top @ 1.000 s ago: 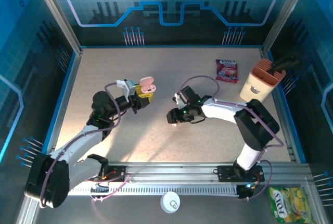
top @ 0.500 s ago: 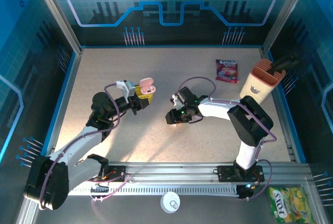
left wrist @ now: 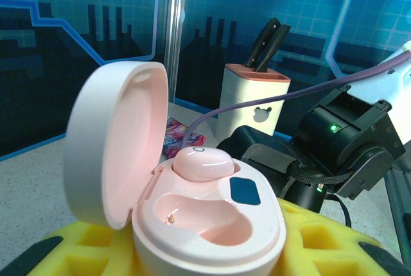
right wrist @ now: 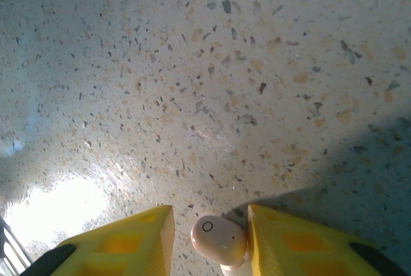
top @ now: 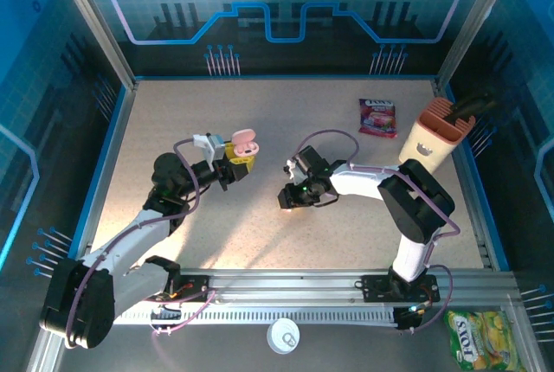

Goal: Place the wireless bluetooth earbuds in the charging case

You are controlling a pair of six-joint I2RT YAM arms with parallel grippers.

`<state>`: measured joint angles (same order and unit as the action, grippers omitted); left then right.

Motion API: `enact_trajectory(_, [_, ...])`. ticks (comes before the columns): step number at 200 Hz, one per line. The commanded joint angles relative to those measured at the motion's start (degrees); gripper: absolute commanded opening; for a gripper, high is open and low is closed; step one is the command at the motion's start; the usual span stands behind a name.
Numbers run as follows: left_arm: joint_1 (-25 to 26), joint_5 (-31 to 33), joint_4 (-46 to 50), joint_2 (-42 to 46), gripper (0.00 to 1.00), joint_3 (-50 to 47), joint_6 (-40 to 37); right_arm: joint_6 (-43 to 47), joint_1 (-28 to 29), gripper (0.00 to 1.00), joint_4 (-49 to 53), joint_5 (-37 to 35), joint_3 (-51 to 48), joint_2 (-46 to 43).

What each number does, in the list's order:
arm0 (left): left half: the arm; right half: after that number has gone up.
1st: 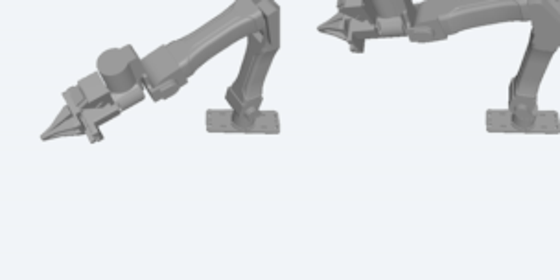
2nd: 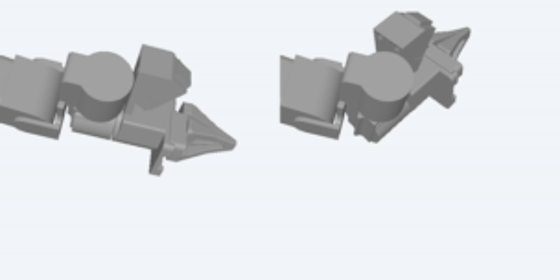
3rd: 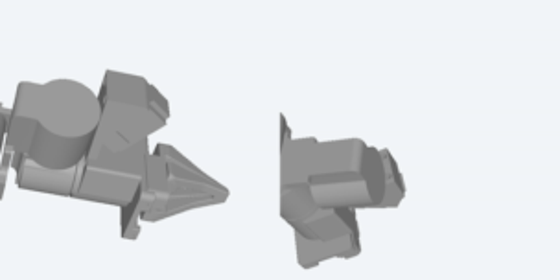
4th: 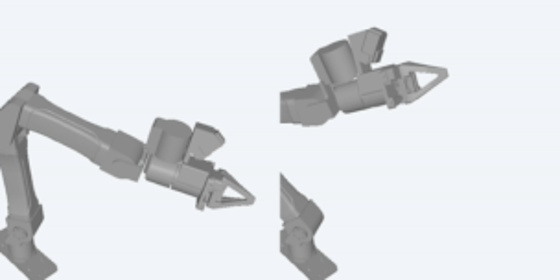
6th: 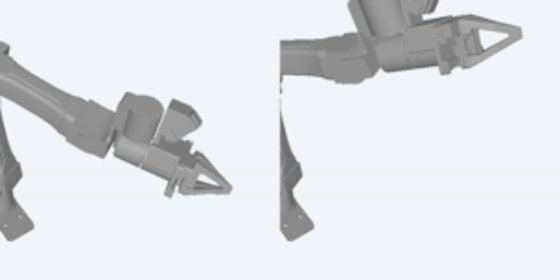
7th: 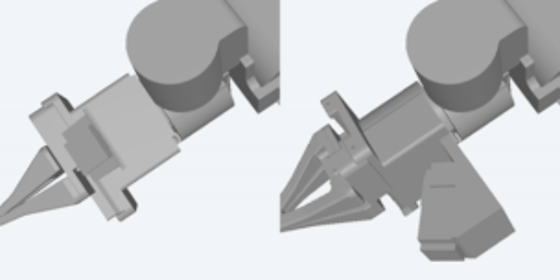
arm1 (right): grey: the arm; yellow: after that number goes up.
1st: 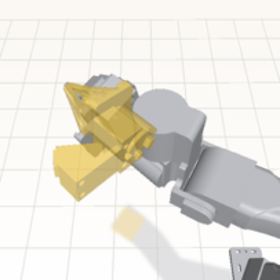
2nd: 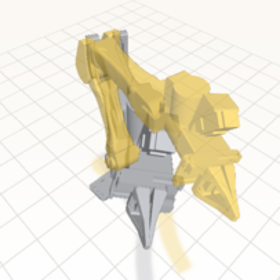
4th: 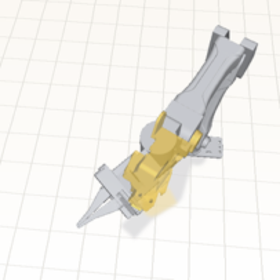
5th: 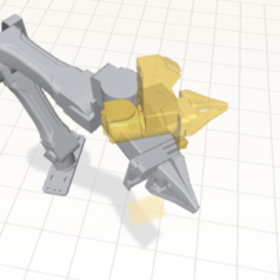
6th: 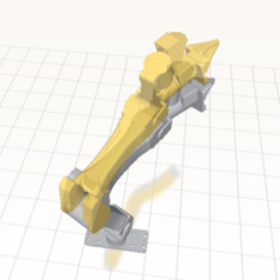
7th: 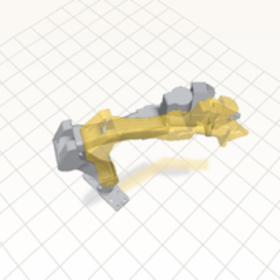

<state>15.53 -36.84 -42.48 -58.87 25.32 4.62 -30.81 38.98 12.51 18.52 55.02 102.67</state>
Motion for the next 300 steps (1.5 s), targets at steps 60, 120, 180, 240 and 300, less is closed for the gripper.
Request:
enact_trajectory(60, [-0.5, -0.9, -0.6, -0.8, 0.21, 0.6, 1.5, 1.4, 0.6, 0.29, 1.2, 3.0, -2.0, -1.5])
enact_trajectory(120, [-0.5, -1.1, -0.8, -1.6, 0.21, 1.0, 2.0, 1.6, 0.5, 0.22, 1.4, 1.5, -1.9, -0.5])
enact_trajectory(180, [-0.3, -0.5, -1.0, -2.1, 0.20, 0.9, 1.0, 1.2, 0.1, 0.16, -0.9, -3.0, -3.8, -5.7])
enact_trajectory(240, [2.4, 4.9, 1.6, -2.3, 0.23, 0.9, -3.5, 0.4, -2.1, 0.18, -0.7, -7.4, -6.5, -16.2])
enact_trajectory(300, [9.6, 15.3, 3.7, -4.4, 0.20, 1.5, -11.7, 1.5, -3.8, 0.17, 7.2, -8.8, 0.3, -27.0])
